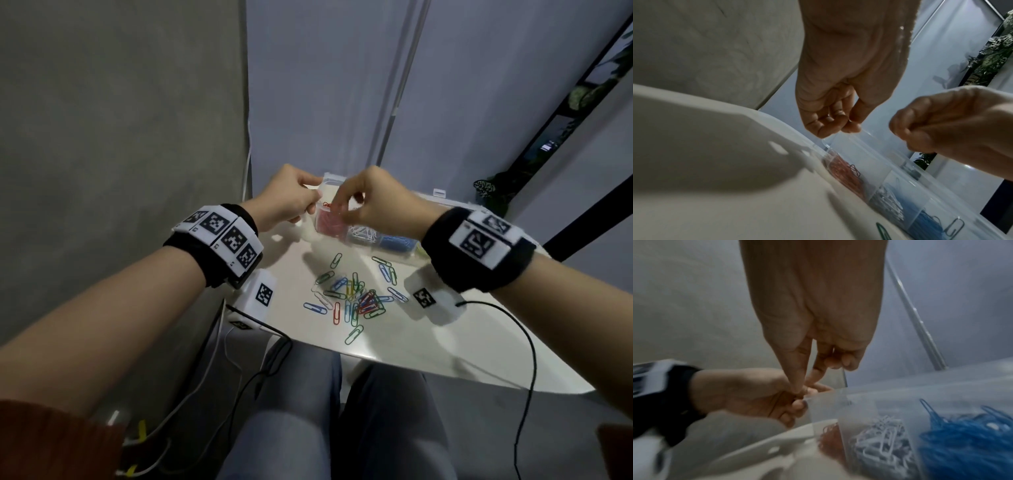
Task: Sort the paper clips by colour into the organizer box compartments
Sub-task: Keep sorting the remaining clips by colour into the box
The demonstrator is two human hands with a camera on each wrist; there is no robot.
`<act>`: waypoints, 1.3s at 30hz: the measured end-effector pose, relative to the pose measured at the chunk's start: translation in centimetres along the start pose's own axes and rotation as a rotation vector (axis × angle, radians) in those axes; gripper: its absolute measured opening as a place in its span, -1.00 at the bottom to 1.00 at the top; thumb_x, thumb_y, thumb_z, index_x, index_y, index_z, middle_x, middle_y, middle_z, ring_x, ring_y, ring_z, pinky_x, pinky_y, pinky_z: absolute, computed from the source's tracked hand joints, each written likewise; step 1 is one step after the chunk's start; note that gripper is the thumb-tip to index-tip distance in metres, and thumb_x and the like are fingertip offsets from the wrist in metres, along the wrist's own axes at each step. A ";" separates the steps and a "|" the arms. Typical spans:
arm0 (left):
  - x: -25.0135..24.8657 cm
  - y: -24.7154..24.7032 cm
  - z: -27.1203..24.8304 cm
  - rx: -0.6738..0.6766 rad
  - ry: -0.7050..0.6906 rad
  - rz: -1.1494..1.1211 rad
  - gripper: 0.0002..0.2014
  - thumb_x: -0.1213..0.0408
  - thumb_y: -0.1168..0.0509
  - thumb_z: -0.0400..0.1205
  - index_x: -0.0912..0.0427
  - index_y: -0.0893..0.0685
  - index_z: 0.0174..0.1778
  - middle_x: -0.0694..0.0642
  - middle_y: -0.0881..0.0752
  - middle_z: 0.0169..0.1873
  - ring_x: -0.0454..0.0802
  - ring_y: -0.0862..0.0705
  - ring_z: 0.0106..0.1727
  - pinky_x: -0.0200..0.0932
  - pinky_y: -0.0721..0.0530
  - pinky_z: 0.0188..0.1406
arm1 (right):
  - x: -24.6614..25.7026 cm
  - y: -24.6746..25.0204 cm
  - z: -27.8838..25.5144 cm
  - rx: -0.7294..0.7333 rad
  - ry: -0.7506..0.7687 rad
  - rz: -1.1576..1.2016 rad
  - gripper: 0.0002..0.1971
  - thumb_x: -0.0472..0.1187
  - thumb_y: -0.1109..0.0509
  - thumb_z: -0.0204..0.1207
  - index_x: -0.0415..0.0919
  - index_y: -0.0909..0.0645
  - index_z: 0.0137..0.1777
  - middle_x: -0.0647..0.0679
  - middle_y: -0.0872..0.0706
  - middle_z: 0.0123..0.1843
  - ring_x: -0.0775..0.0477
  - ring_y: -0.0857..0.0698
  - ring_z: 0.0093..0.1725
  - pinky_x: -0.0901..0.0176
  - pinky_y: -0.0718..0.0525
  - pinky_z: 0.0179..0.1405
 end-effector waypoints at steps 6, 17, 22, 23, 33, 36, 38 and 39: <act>-0.2 0.0 -0.2 -0.003 -0.013 -0.013 -0.66 0.44 -0.26 0.68 0.25 -0.62 0.39 0.12 -0.55 -0.52 -0.05 -0.36 -0.52 -0.20 -0.36 -0.55 | -0.9 -4.6 -3.0 0.285 0.064 -0.295 -0.71 -0.38 -0.39 0.50 -0.15 -0.75 0.18 0.02 -0.70 0.10 0.16 -0.54 -0.10 0.27 -0.54 -0.04; -0.3 0.0 -0.3 -0.004 0.007 -0.005 -0.66 0.43 -0.25 0.69 0.25 -0.60 0.41 0.11 -0.55 -0.52 -0.08 -0.36 -0.56 -0.24 -0.35 -0.59 | -0.7 -5.7 -3.1 0.284 0.019 -0.351 -0.87 -0.43 -0.27 0.51 -0.24 -0.60 -0.15 -0.12 -0.67 -0.11 -0.10 -0.60 -0.12 0.03 -0.63 -0.07; -0.4 0.1 -0.4 -0.007 0.001 -0.007 -0.65 0.44 -0.25 0.69 0.26 -0.59 0.42 0.13 -0.55 -0.50 -0.06 -0.35 -0.53 -0.23 -0.34 -0.58 | -0.9 -5.7 -3.1 0.307 -0.070 -0.238 -0.85 -0.46 -0.26 0.55 -0.29 -0.62 0.01 0.01 -0.62 -0.16 -0.01 -0.58 -0.14 0.24 -0.54 -0.17; -0.4 0.1 -0.4 -0.008 0.001 -0.004 -0.65 0.44 -0.25 0.69 0.25 -0.59 0.41 0.13 -0.55 -0.50 -0.06 -0.35 -0.53 -0.23 -0.34 -0.58 | -0.9 -5.7 -3.2 0.312 -0.074 -0.225 -0.85 -0.46 -0.25 0.55 -0.28 -0.62 -0.01 0.03 -0.60 -0.19 0.00 -0.57 -0.15 0.26 -0.52 -0.19; -0.2 0.0 -0.2 -0.008 0.011 0.000 -0.61 0.43 -0.27 0.68 0.27 -0.55 0.46 0.12 -0.56 -0.51 -0.07 -0.37 -0.55 -0.23 -0.39 -0.58 | -0.2 -5.3 -2.8 0.310 -0.005 -0.057 -0.89 -0.37 -0.46 0.48 -0.21 -0.78 -0.07 0.08 -0.73 -0.26 0.20 -0.55 -0.33 0.44 -0.46 -0.35; -0.2 0.1 -0.2 -0.009 0.012 -0.003 -0.60 0.43 -0.26 0.68 0.28 -0.54 0.47 0.12 -0.56 -0.51 -0.09 -0.37 -0.57 -0.25 -0.38 -0.59 | -0.3 -6.1 -2.8 0.331 -0.031 -0.121 -0.86 -0.30 -0.52 0.46 -0.17 -0.80 -0.01 0.03 -0.79 -0.17 0.22 -0.59 -0.30 0.49 -0.45 -0.36; -0.2 0.1 -0.2 -0.008 0.012 -0.002 -0.61 0.43 -0.26 0.68 0.28 -0.54 0.46 0.11 -0.56 -0.52 -0.10 -0.37 -0.57 -0.23 -0.38 -0.58 | -0.2 -6.2 -2.7 0.318 -0.048 -0.137 -0.87 -0.27 -0.54 0.45 -0.21 -0.80 -0.01 -0.04 -0.80 -0.13 0.13 -0.63 -0.26 0.42 -0.51 -0.32; -0.2 0.1 -0.2 -0.008 0.012 -0.001 -0.61 0.43 -0.26 0.68 0.28 -0.55 0.46 0.11 -0.56 -0.52 -0.10 -0.37 -0.57 -0.22 -0.38 -0.57 | -0.1 -6.2 -2.6 0.316 -0.052 -0.155 -0.87 -0.26 -0.53 0.46 -0.23 -0.80 -0.01 -0.06 -0.80 -0.12 0.07 -0.64 -0.23 0.36 -0.55 -0.29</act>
Point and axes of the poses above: each hand's wrist, its own z-axis towards the middle knuckle, its own y-axis out of the back of the hand, x = y × z, the point moved 4 cm from there along z, towards the middle knuckle
